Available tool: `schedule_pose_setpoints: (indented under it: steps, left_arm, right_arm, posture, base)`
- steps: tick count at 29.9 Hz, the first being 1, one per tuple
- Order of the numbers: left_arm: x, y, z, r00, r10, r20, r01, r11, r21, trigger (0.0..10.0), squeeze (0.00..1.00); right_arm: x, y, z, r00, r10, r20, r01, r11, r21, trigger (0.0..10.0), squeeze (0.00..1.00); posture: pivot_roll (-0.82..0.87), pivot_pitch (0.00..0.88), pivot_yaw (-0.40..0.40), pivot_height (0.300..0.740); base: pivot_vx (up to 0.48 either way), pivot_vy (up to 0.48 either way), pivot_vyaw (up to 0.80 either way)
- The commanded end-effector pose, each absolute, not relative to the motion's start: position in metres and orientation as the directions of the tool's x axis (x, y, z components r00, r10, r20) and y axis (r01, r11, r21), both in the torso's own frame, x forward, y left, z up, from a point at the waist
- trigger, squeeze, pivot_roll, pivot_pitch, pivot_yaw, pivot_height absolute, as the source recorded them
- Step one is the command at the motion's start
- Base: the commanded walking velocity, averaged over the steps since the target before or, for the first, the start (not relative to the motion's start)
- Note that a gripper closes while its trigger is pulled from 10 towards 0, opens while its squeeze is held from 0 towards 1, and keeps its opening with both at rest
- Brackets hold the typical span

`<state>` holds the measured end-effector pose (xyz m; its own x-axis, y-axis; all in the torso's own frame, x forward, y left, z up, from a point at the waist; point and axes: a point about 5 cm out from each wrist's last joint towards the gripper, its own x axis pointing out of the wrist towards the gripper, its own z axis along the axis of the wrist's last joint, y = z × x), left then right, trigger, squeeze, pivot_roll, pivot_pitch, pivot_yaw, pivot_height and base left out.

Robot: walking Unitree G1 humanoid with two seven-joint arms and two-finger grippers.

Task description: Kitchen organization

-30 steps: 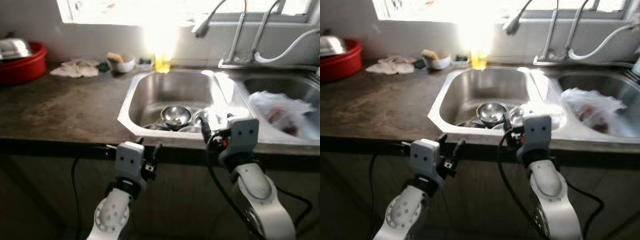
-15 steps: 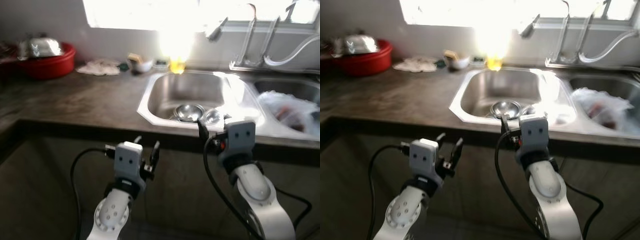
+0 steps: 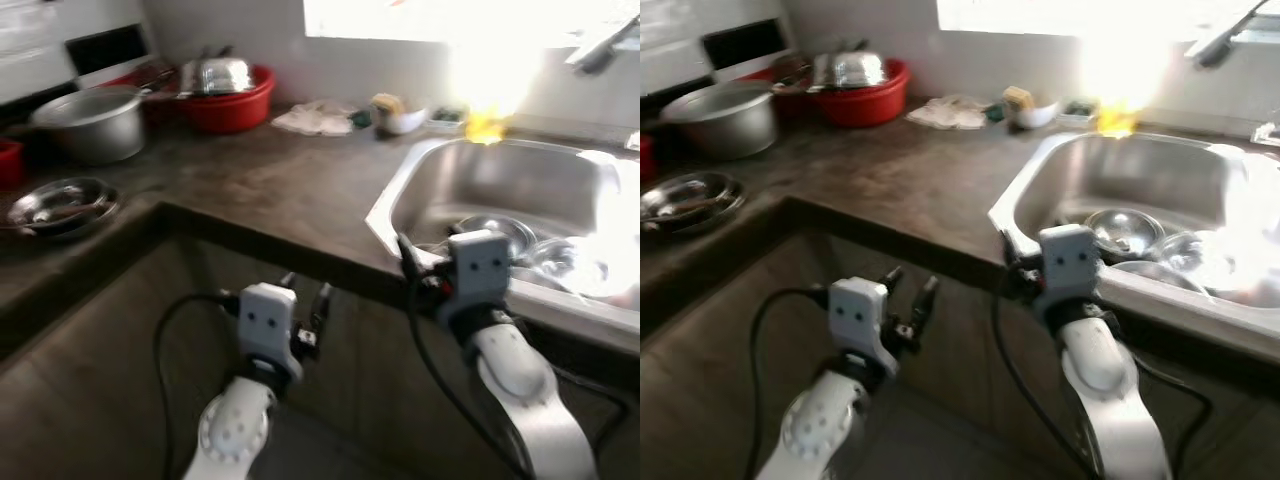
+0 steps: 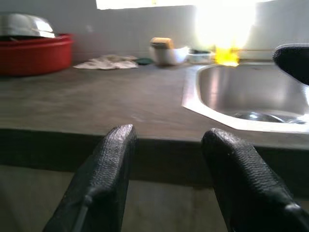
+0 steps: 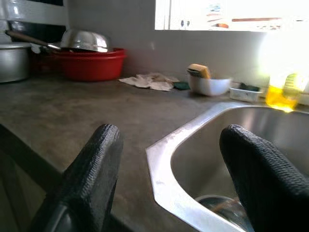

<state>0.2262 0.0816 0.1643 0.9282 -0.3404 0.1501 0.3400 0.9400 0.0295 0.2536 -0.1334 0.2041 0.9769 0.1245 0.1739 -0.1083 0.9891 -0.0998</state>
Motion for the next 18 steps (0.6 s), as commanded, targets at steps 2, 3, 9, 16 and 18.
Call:
schedule_pose_setpoints:
  steps: [2, 3, 9, 16, 18]
  left_arm:
    - [0.227, 0.0877, 0.1629, 0.936, -0.321, 0.141, 0.318, 0.947, 0.045, 10.0, 0.0]
    - [0.2267, 0.0867, 0.163, 0.935, -0.326, 0.141, 0.323, 0.945, 0.044, 10.0, 0.0]
    - [0.227, 0.0851, 0.1637, 0.933, -0.331, 0.143, 0.329, 0.944, 0.039, 10.0, 0.0]
    - [0.2286, 0.0877, 0.1649, 0.937, -0.316, 0.149, 0.315, 0.949, 0.028, 10.0, 0.0]
    - [0.2295, 0.0882, 0.1646, 0.938, -0.313, 0.147, 0.313, 0.949, 0.028, 10.0, 0.0]
  right_arm:
    - [0.2542, -0.1248, 0.2064, 0.971, 0.157, 0.179, -0.144, 0.986, -0.085, 10.0, 0.0]
    - [0.2543, -0.1244, 0.2064, 0.971, 0.159, 0.179, -0.146, 0.986, -0.083, 10.0, 0.0]
    - [0.2549, -0.1222, 0.2075, 0.969, 0.169, 0.182, -0.157, 0.984, -0.08, 10.0, 0.0]
    - [0.2554, -0.1206, 0.2083, 0.967, 0.179, 0.183, -0.168, 0.983, -0.078, 10.0, 0.0]
    - [0.2551, -0.1193, 0.2082, 0.965, 0.187, 0.181, -0.175, 0.981, -0.079, 10.0, 0.0]
  posture:
    - [0.07, 0.067, -0.005, 0.74]
    - [0.07, 0.068, -0.004, 0.74]
    - [0.07, 0.067, -0.006, 0.74]
    - [0.07, 0.071, -0.006, 0.74]
    - [0.07, 0.071, -0.006, 0.74]
  base:
    - [0.266, 0.0, 0.8]
    - [0.255, 0.0, 0.8]
    - [0.202, 0.0, 0.8]
    - [0.0, 0.0, 0.8]
    - [0.0, 0.0, 0.8]
